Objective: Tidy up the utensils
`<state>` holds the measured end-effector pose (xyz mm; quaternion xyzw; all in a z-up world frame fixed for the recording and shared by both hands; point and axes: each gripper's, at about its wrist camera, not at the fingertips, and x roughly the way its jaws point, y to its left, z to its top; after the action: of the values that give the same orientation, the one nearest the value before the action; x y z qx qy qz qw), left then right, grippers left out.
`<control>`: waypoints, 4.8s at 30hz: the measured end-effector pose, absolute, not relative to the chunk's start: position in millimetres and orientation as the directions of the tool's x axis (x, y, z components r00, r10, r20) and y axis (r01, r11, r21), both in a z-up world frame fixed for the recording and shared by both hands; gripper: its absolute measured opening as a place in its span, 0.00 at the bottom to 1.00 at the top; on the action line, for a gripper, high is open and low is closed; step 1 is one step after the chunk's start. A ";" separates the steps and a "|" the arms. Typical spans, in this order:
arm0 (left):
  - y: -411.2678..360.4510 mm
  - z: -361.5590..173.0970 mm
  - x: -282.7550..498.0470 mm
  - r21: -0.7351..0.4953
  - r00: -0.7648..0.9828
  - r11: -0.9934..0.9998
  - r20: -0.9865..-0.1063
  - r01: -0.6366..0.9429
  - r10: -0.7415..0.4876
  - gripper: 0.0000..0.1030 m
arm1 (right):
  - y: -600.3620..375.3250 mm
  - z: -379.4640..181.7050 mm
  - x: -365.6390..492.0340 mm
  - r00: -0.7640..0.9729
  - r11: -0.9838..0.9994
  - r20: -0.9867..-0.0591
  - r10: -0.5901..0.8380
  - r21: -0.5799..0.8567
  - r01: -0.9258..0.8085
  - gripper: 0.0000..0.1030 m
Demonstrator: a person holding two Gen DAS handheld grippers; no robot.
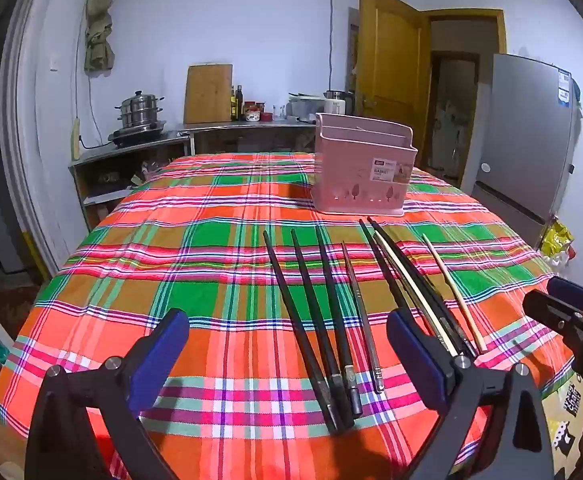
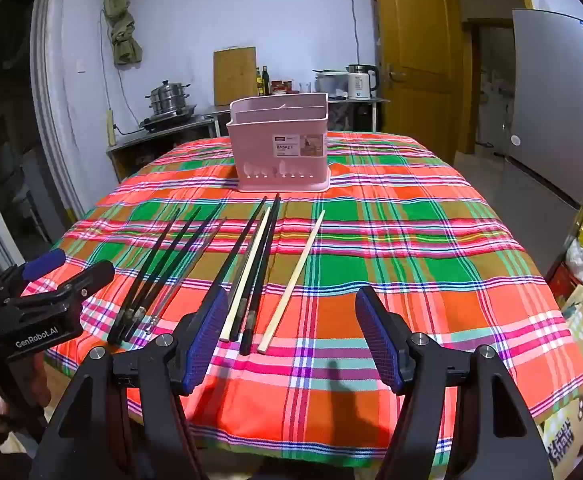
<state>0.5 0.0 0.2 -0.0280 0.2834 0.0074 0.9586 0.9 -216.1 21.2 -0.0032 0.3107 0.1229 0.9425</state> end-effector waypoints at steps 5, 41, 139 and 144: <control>-0.6 0.1 0.7 -0.049 0.843 0.998 -0.538 -0.032 0.001 0.97 | -215.6 22.0 -0.2 0.781 0.970 -0.581 0.230 0.070 -0.234 0.65; -8.2 7.5 -4.5 -0.033 0.847 0.999 -0.531 -0.006 -0.013 0.97 | -219.1 25.5 -3.9 0.782 0.970 -0.580 0.231 0.073 -0.232 0.65; 49.5 -32.4 167.1 -0.135 0.576 0.990 -0.813 -0.044 -0.085 0.48 | -174.8 -23.5 182.1 0.540 0.939 -0.784 0.305 0.152 -0.308 0.17; 45.8 -32.8 170.1 -0.113 0.575 0.993 -0.815 -0.038 -0.071 0.48 | -168.2 -23.2 188.0 0.530 0.936 -0.791 0.308 0.151 -0.319 0.17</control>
<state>170.1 45.8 -32.8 -0.0592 0.4611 -0.0093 0.8853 188.0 -168.2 -23.2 -0.0062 0.4507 0.1791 0.8745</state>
